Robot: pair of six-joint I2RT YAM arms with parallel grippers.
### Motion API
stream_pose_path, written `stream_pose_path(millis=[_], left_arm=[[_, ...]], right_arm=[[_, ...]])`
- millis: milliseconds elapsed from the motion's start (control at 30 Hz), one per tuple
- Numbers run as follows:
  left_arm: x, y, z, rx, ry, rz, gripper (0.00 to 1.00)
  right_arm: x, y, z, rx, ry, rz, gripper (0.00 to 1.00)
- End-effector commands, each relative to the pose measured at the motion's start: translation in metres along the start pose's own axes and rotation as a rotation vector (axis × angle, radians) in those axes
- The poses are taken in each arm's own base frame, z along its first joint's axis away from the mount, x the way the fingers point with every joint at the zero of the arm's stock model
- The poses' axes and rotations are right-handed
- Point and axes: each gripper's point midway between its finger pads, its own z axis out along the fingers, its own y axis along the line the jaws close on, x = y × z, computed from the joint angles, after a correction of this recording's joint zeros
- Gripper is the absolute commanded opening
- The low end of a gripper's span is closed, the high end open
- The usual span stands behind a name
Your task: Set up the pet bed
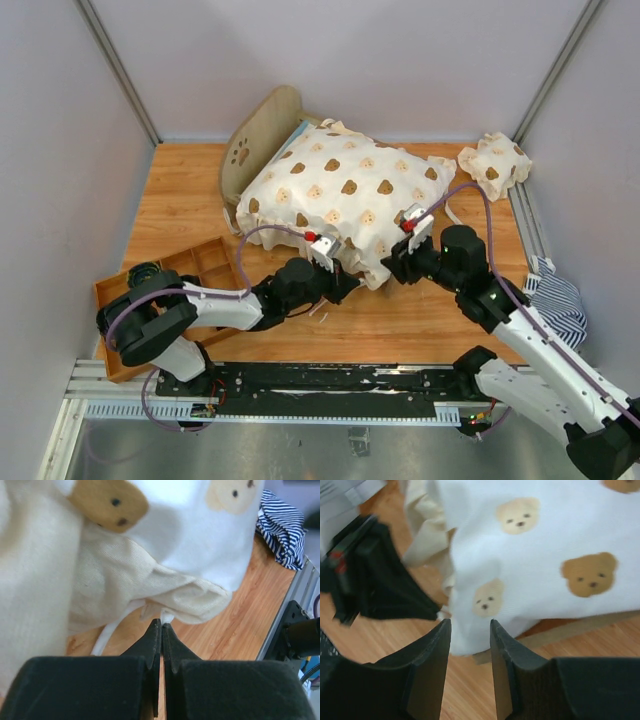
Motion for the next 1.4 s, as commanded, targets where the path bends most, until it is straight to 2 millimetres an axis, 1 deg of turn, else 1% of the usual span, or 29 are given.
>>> stream_pose_path(millis=[0, 33, 100, 133, 167, 200, 233, 300, 333, 400, 500, 567, 600, 700, 733, 800, 933, 1033, 1133, 1267, 1367], left_arm=[[-0.002, -0.009, 0.007, 0.093, 0.077, -0.049, 0.0], [-0.004, -0.008, 0.008, 0.104, 0.081, -0.057, 0.0], [-0.008, -0.009, 0.012, 0.139, 0.098, -0.079, 0.0], [-0.01, -0.007, 0.014, 0.15, 0.105, -0.096, 0.0], [-0.011, -0.006, 0.015, 0.159, 0.112, -0.111, 0.0], [-0.013, -0.003, 0.016, 0.164, 0.115, -0.121, 0.0], [-0.015, -0.002, 0.017, 0.167, 0.116, -0.126, 0.0], [-0.016, 0.001, 0.018, 0.174, 0.122, -0.129, 0.0], [-0.016, 0.002, 0.019, 0.18, 0.128, -0.129, 0.0], [-0.017, 0.006, 0.021, 0.185, 0.134, -0.141, 0.0], [-0.016, 0.009, 0.024, 0.202, 0.155, -0.162, 0.0], [-0.015, 0.012, 0.026, 0.208, 0.164, -0.176, 0.0], [-0.015, 0.013, 0.027, 0.209, 0.166, -0.181, 0.0], [-0.013, 0.026, 0.031, 0.179, 0.174, -0.212, 0.0], [-0.013, 0.029, 0.032, 0.179, 0.177, -0.223, 0.0], [-0.013, 0.033, 0.032, 0.185, 0.182, -0.239, 0.0], [-0.011, 0.043, 0.035, 0.177, 0.193, -0.248, 0.0], [-0.009, 0.052, 0.036, 0.182, 0.206, -0.252, 0.0], [-0.009, 0.06, 0.036, 0.187, 0.215, -0.255, 0.0], [-0.007, 0.065, 0.035, 0.219, 0.239, -0.249, 0.0], [-0.001, 0.071, 0.036, 0.214, 0.277, -0.232, 0.0]], right_arm=[[0.005, 0.049, -0.009, -0.298, -0.11, -0.39, 0.37], [0.001, 0.054, -0.01, -0.315, -0.146, -0.414, 0.36], [0.001, 0.066, -0.008, -0.349, -0.197, -0.448, 0.33], [0.004, 0.071, -0.004, -0.358, -0.212, -0.46, 0.3], [0.014, 0.075, 0.001, -0.364, -0.205, -0.472, 0.24], [0.021, 0.08, 0.006, -0.366, -0.209, -0.491, 0.21], [0.029, 0.088, 0.011, -0.374, -0.215, -0.517, 0.19], [0.042, 0.106, 0.018, -0.403, -0.237, -0.599, 0.19], [0.053, 0.116, 0.023, -0.43, -0.229, -0.655, 0.2], [0.065, 0.131, 0.029, -0.481, -0.219, -0.765, 0.23], [0.078, 0.145, 0.043, -0.549, -0.186, -0.895, 0.27], [0.083, 0.151, 0.052, -0.576, -0.156, -0.986, 0.27], [0.087, 0.151, 0.058, -0.574, -0.136, -1.032, 0.27], [0.093, 0.15, 0.07, -0.582, -0.108, -1.151, 0.29], [0.096, 0.15, 0.072, -0.591, -0.086, -1.183, 0.29], [0.098, 0.151, 0.076, -0.603, -0.064, -1.23, 0.3], [0.107, 0.143, 0.085, -0.607, 0.024, -1.34, 0.31], [0.114, 0.141, 0.092, -0.626, 0.086, -1.383, 0.32], [0.117, 0.142, 0.098, -0.646, 0.116, -1.412, 0.33], [0.12, 0.139, 0.104, -0.648, 0.161, -1.458, 0.35], [0.129, 0.135, 0.109, -0.651, 0.2, -1.481, 0.35]])
